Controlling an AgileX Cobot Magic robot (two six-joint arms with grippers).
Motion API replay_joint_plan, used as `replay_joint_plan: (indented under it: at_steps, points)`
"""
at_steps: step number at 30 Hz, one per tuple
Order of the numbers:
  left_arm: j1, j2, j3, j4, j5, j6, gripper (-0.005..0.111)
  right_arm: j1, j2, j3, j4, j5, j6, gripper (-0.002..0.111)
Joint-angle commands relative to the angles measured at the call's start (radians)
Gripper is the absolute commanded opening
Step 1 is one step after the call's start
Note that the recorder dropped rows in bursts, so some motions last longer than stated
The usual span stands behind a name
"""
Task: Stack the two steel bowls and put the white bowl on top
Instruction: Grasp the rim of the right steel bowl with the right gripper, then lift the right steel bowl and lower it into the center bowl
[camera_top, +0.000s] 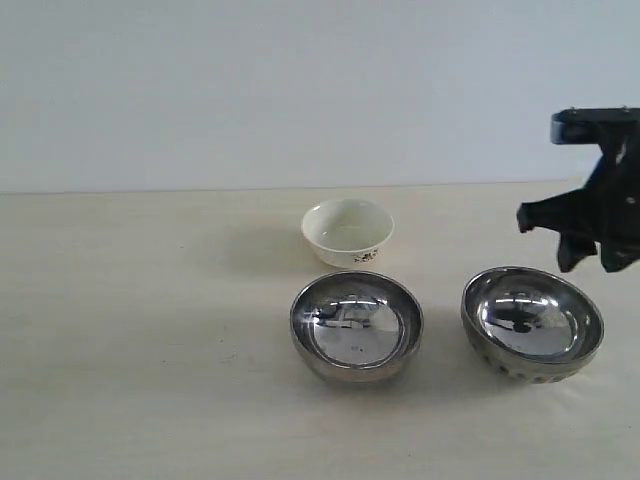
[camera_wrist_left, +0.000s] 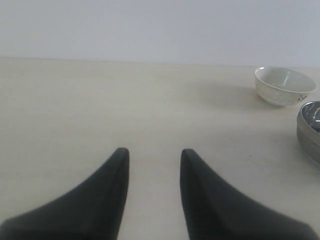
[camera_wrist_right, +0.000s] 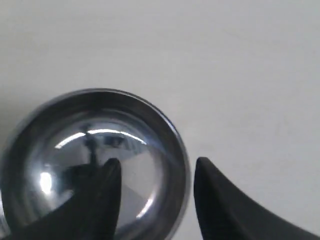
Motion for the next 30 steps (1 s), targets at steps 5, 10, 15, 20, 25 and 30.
replay_joint_plan:
  at_steps: [5,10,15,20,25,30]
  points:
    - [0.003,-0.003,0.004,-0.001,-0.005,0.003,0.032,-0.099,0.026,0.180,0.036,-0.202,-0.045,0.040]
    - [0.003,-0.003,0.004,-0.001,-0.005,0.003,0.032,-0.099,0.100,0.180,0.212,-0.224,-0.209,0.039]
    - [0.003,-0.003,0.004,-0.001,-0.005,0.003,0.032,-0.099,0.167,0.180,0.212,-0.263,-0.220,0.019]
    - [0.003,-0.003,0.004,-0.001,-0.005,0.003,0.032,-0.099,0.119,0.180,0.212,-0.269,-0.239,0.000]
    - [0.003,-0.003,0.004,-0.001,-0.005,0.003,0.032,-0.099,0.011,0.180,0.318,-0.268,-0.313,0.000]
    - [0.003,-0.003,0.004,-0.001,-0.005,0.003,0.032,-0.075,-0.063,0.180,0.630,-0.245,-0.587,0.000]
